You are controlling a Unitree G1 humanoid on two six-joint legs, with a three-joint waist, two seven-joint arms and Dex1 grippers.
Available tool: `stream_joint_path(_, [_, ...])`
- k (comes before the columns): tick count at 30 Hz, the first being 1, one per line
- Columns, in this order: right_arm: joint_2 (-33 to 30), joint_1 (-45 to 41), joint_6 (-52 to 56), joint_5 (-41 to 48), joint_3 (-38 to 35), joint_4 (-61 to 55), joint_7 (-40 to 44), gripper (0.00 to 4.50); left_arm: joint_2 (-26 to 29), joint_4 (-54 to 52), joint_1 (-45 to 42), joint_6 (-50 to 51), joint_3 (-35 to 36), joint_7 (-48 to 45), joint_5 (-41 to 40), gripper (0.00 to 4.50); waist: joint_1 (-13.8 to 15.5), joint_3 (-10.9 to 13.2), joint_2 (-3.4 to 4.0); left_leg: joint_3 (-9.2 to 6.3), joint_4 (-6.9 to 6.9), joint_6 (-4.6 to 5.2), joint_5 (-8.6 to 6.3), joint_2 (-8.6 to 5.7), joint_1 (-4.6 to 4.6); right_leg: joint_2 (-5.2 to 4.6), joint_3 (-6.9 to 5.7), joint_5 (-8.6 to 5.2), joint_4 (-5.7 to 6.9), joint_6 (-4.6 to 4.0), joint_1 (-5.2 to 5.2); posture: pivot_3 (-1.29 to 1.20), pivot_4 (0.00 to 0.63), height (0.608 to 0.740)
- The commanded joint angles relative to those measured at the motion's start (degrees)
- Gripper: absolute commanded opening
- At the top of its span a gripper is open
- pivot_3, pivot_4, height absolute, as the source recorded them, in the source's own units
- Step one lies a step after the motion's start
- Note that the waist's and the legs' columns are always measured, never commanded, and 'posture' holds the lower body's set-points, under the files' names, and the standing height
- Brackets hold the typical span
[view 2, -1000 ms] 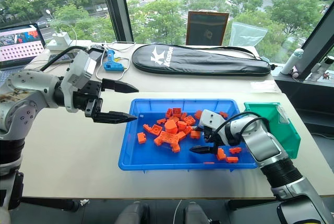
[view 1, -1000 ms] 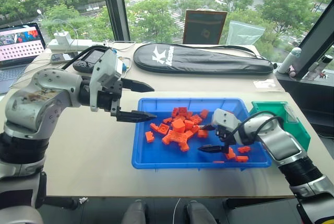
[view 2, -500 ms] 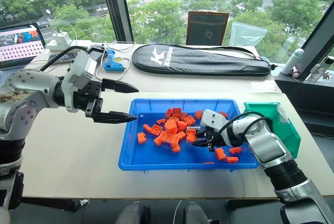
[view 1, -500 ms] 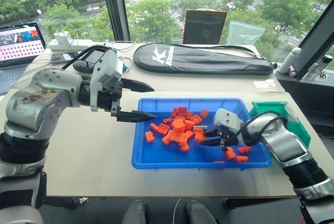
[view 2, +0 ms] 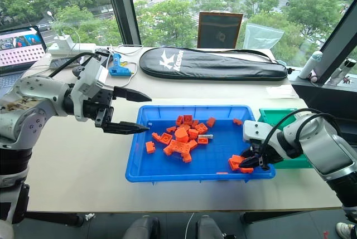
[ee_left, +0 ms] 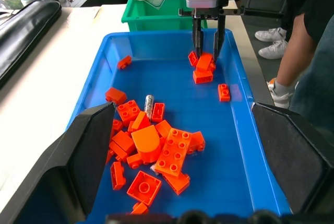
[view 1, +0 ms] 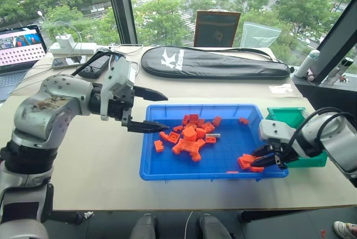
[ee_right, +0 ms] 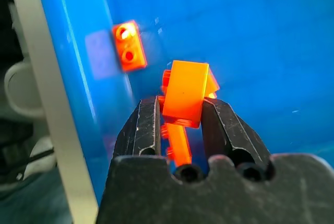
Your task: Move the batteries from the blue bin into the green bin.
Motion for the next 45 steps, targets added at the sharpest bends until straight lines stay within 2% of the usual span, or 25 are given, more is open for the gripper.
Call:
stream_joint_path(1, [-0.82, -2.82, 0.45, -1.03, -0.22, 0.31, 1.23, 1.91, 0.57, -0.61, -0.75, -0.29, 0.61, -0.71, -0.36, 4.50, 0.05, 0.00, 0.00, 0.00, 0.00, 0.00, 0.00, 0.00, 0.00, 0.00, 0.00, 0.00, 0.00, 0.00, -0.01, 0.00, 0.150, 0.733])
stream_joint_path(5, [2.63, -5.76, -1.34, -0.26, -2.00, 2.45, -1.39, 3.34, 0.92, -1.20, -0.23, -0.06, 0.97, -0.79, -0.54, 4.50, 0.01, 0.00, 0.00, 0.00, 0.00, 0.00, 0.00, 0.00, 0.00, 0.00, 0.00, 0.00, 0.00, 0.00, -0.01, 0.00, 0.150, 0.733])
stream_joint_path(8, [10.51, -9.78, -8.14, -3.50, -2.27, 8.62, -9.66, 4.32, 1.07, -1.65, 0.30, 0.12, 1.20, -0.19, -0.48, 4.50, -0.52, 0.00, -0.02, -0.01, 0.01, 0.00, 0.00, 0.04, 0.02, 0.04, 0.00, 0.00, 0.00, 0.00, 0.00, 0.00, 0.150, 0.733])
stream_joint_path(14, [18.24, -12.45, -15.06, -6.52, -0.61, 16.96, -13.20, 4.32, 1.22, -2.00, 0.48, 0.51, 1.26, 0.36, -0.63, 4.50, 0.17, 0.00, -0.02, -0.04, 0.00, -0.03, 0.02, -0.01, -0.04, 0.02, -0.02, 0.05, -0.01, -0.05, -0.01, 0.00, 0.150, 0.733])
stream_joint_path(20, [22.55, -13.84, -21.95, -9.86, 1.12, 26.59, -13.53, 4.32, 2.24, -2.90, 0.92, 1.15, 1.83, 0.28, -1.36, 4.50, 0.22, 0.01, -0.02, -0.03, 0.00, -0.02, 0.01, -0.02, -0.06, 0.00, -0.02, 0.05, -0.03, -0.05, 0.01, 0.00, 0.150, 0.733])
stream_joint_path(23, [23.38, -13.60, -22.08, -10.05, 1.46, 27.74, -11.93, 4.32, 2.77, -3.34, 1.21, 1.45, 2.03, 0.42, -1.67, 4.50, 0.12, 0.01, -0.02, -0.04, 0.00, -0.03, 0.02, -0.01, -0.05, 0.02, -0.02, 0.05, -0.01, -0.06, 0.00, 0.00, 0.150, 0.733])
stream_joint_path(26, [24.07, -13.16, -21.84, -9.77, 1.19, 28.22, -11.23, 3.63, 3.14, -3.61, 1.42, 1.63, 2.14, 0.61, -1.88, 4.50, 0.04, 0.01, -0.02, -0.04, 0.00, -0.02, 0.02, 0.00, -0.03, 0.03, -0.02, 0.05, 0.00, -0.06, 0.01, 0.00, 0.150, 0.733])
stream_joint_path(36, [24.24, -11.57, -18.41, -8.08, 0.10, 26.68, -9.28, 0.27, 3.08, -4.29, 1.81, 1.85, 2.22, 1.35, -2.15, 4.50, 0.05, 0.01, -0.02, -0.04, 0.00, -0.03, 0.02, 0.00, -0.03, 0.03, -0.02, 0.06, 0.02, -0.06, 0.02, 0.00, 0.150, 0.733])
stream_joint_path(45, [20.83, -10.99, -13.82, -5.81, -4.54, 21.28, -8.78, 0.23, 3.05, -3.27, 0.87, 1.53, 1.82, 1.22, -1.66, 4.50, 0.13, 0.01, -0.02, -0.04, 0.00, -0.03, 0.02, 0.00, -0.03, 0.03, -0.02, 0.05, 0.02, -0.06, 0.01, 0.00, 0.150, 0.733])
